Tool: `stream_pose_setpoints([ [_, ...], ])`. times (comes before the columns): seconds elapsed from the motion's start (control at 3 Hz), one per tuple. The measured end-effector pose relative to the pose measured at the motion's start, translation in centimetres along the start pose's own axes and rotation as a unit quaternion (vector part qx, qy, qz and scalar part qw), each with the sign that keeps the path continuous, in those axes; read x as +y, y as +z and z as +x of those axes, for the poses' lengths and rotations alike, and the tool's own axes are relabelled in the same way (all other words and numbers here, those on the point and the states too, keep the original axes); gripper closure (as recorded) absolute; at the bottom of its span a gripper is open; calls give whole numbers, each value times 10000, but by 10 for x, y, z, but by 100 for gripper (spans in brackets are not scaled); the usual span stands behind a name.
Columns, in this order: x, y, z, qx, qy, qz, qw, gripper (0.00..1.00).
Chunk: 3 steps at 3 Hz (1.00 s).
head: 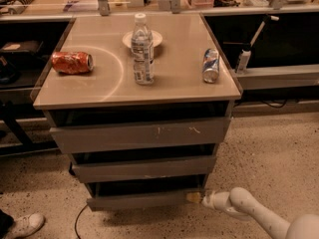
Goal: Close bottom drawer
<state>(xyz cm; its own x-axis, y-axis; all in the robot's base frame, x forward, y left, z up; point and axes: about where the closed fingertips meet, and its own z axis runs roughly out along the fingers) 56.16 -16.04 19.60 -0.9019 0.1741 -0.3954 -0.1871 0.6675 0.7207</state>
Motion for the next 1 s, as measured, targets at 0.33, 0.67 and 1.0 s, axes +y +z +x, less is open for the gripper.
stream_pose_setpoints([
  [0.33, -14, 18, -28, -277, 12, 225, 9994, 100],
  [0.67, -14, 18, -28, -278, 12, 225, 9994, 100],
  [1.0, -18, -12, -14, -285, 245, 206, 9991, 100],
])
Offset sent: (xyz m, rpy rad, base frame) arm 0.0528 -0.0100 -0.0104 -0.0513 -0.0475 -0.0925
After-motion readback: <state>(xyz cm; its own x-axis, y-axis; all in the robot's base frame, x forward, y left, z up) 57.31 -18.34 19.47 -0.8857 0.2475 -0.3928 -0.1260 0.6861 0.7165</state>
